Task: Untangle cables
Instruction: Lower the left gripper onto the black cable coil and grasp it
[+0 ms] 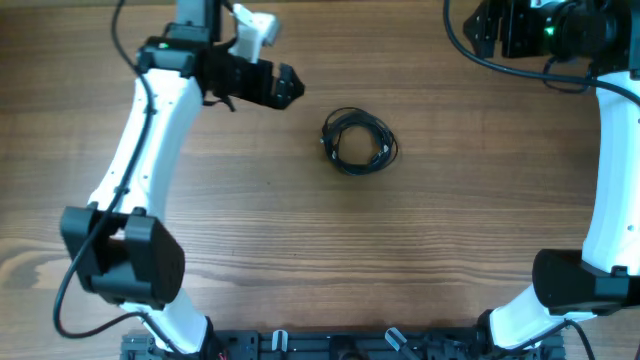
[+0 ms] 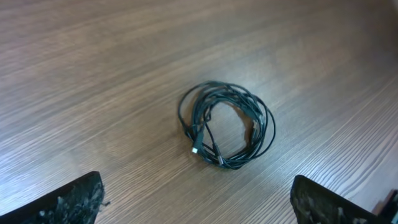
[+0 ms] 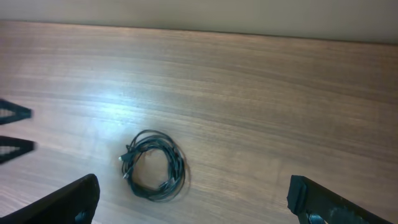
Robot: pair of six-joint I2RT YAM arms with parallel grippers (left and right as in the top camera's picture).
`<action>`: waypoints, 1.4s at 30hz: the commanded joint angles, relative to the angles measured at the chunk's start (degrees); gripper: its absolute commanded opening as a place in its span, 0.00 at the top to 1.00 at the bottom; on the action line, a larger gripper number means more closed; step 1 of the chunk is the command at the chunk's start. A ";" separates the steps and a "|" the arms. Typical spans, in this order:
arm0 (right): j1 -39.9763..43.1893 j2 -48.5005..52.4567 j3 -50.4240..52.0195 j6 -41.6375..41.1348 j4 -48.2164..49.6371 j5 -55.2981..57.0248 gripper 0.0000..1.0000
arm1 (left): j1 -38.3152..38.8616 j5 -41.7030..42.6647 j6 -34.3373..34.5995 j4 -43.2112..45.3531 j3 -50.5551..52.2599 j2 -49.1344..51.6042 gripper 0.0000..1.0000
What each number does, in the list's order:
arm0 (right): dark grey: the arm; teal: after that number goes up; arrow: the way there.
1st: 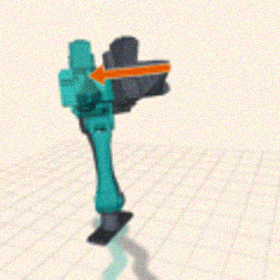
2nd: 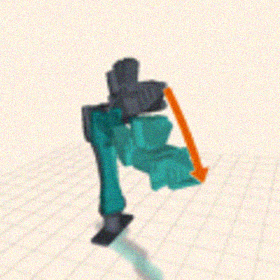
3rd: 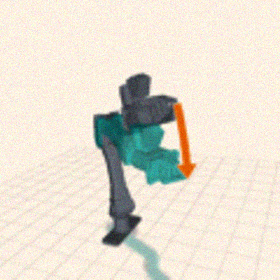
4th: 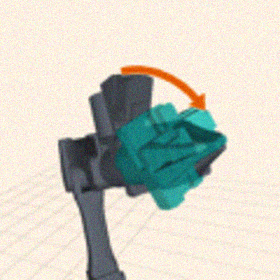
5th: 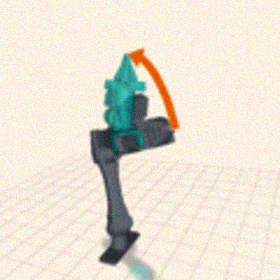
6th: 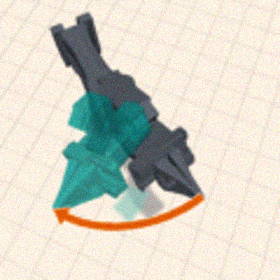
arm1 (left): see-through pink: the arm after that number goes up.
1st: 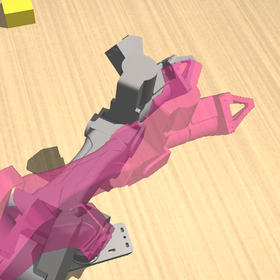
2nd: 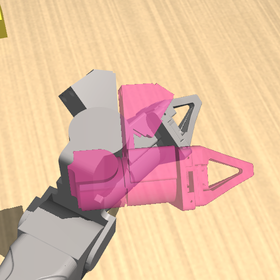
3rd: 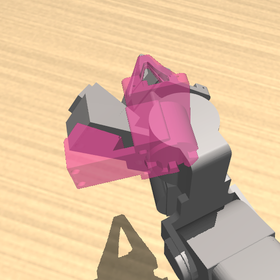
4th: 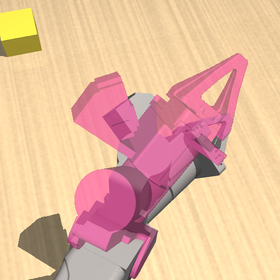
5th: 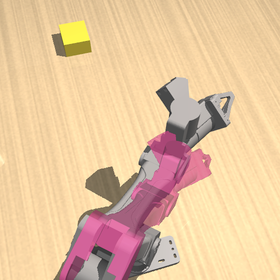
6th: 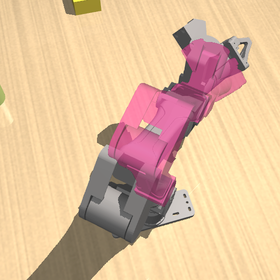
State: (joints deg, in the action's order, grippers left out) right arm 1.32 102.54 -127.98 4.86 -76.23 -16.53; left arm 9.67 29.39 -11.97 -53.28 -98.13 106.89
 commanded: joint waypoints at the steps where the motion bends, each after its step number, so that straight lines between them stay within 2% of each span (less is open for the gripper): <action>1: 0.13 0.22 -0.90 1.38 -1.09 -4.13 0.00 | 2.73 -6.08 0.66 1.14 -0.90 3.04 0.01; 4: 0.15 0.39 -0.59 2.25 -1.97 -6.08 0.00 | 4.26 -9.49 2.32 2.08 -0.90 4.55 0.01; 23: 0.09 6.01 1.31 2.54 -3.32 -7.15 0.00 | 12.15 -10.08 3.69 3.13 -0.90 12.46 0.02; 33: 0.11 5.99 1.31 2.56 -3.28 -7.13 0.00 | 17.86 -15.17 4.72 4.68 -0.90 18.56 0.04; 42: 0.09 5.99 1.31 2.64 -3.56 -7.15 0.00 | 19.85 -21.40 4.70 7.30 -0.87 19.47 0.08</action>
State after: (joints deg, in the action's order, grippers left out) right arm 1.32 108.07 -126.87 6.37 -79.57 -22.50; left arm 29.43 12.49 -7.81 -47.00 -98.13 125.58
